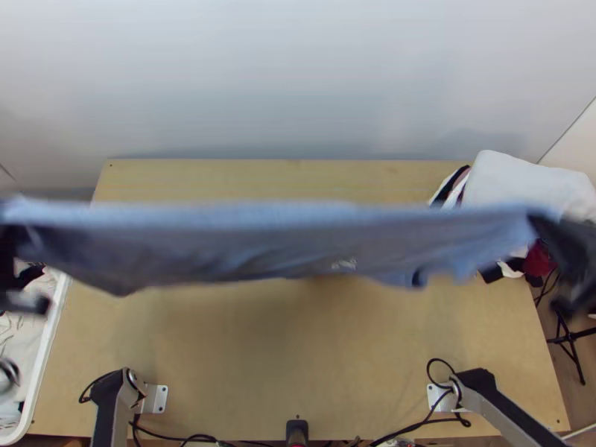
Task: Fold the t-shirt
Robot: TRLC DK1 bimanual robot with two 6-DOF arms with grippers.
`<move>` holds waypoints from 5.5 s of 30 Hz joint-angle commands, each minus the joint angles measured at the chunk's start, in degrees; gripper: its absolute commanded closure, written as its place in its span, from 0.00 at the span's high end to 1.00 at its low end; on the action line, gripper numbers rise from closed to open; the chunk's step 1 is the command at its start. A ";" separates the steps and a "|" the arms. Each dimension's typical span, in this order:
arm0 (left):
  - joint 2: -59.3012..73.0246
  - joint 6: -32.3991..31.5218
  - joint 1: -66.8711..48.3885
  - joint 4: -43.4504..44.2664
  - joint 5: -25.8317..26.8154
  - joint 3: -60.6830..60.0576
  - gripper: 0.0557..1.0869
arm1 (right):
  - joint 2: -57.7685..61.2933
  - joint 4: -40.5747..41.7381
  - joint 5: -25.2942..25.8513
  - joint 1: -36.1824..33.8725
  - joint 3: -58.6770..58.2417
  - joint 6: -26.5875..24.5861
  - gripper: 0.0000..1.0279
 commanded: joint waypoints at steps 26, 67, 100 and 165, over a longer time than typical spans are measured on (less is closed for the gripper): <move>-9.27 28.24 -5.86 -24.82 7.42 -27.10 0.04 | 0.39 -4.56 -0.84 10.08 -45.46 -7.29 0.03; 9.01 6.18 -56.13 -14.98 -27.91 -39.49 0.04 | 8.48 -5.70 5.14 9.64 -41.95 -9.22 0.03; 21.66 16.02 -81.36 -18.41 -39.51 -45.91 0.92 | 10.76 -5.43 2.77 12.98 -53.02 -11.07 0.03; 8.66 16.55 -27.74 -11.46 -26.33 2.26 0.04 | 4.78 -9.57 -0.05 2.08 8.59 -3.07 0.03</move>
